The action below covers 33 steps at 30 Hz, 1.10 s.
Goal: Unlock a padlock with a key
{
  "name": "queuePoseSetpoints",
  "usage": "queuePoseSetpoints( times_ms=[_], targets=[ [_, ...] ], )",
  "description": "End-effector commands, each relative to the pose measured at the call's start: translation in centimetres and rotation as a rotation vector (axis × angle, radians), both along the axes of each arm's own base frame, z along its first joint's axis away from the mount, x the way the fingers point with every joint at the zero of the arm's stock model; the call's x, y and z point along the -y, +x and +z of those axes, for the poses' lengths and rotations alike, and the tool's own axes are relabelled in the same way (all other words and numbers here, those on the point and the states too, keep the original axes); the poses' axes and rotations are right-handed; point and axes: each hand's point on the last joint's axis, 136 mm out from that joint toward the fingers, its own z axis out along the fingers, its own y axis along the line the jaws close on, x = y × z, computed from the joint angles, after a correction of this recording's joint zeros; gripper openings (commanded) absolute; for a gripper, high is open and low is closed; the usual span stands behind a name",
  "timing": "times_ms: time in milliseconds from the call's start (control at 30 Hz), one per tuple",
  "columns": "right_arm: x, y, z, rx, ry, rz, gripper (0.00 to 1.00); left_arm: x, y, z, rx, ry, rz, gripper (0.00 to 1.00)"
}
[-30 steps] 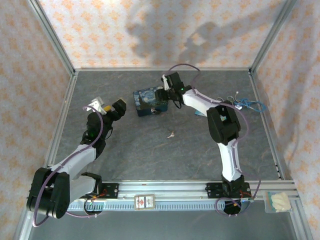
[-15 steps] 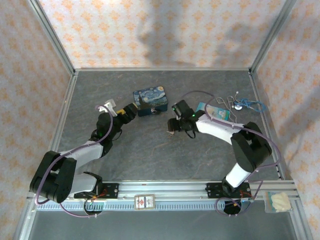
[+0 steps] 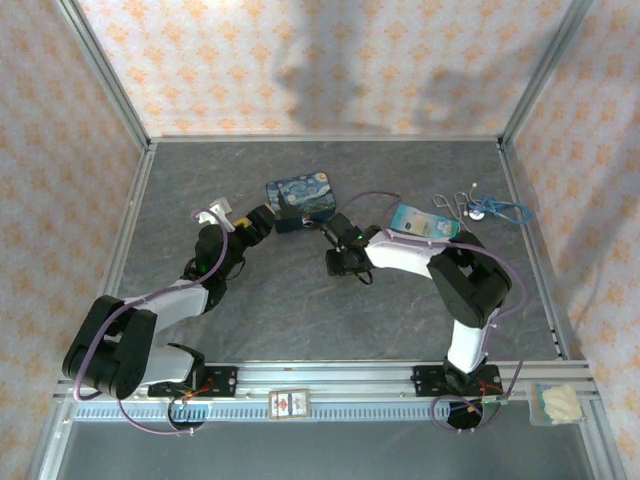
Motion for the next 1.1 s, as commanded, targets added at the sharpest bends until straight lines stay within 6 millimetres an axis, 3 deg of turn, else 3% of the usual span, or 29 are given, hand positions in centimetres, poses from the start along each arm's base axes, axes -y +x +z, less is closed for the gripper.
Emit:
queuePoseSetpoints(
  times_ms=[0, 300, 433, 833, 1067],
  targets=[
    [0.5, 0.7, 0.2, 0.028, -0.046, -0.035, 0.39, 0.1, 0.2, 1.8, 0.06, -0.011, 0.01, 0.99],
    [2.6, 0.4, -1.4, 0.015, -0.142, -0.107, 0.13, 0.2, -0.1, 1.8, 0.069, -0.023, -0.001, 0.99],
    [2.7, 0.4, -1.2, 0.023, -0.106, -0.141, 0.03, 0.8, -0.4, 1.7, 0.07, -0.058, -0.028, 0.99],
    [0.7, 2.0, 6.2, 0.049, 0.46, -0.278, 0.0, 5.5, -3.4, 0.4, 0.037, -0.123, -0.157, 0.98],
    [0.5, 2.0, 8.1, 0.046, 0.616, -0.32, 0.0, 9.8, -5.1, -0.6, 0.006, -0.168, -0.295, 0.97]
  ],
)
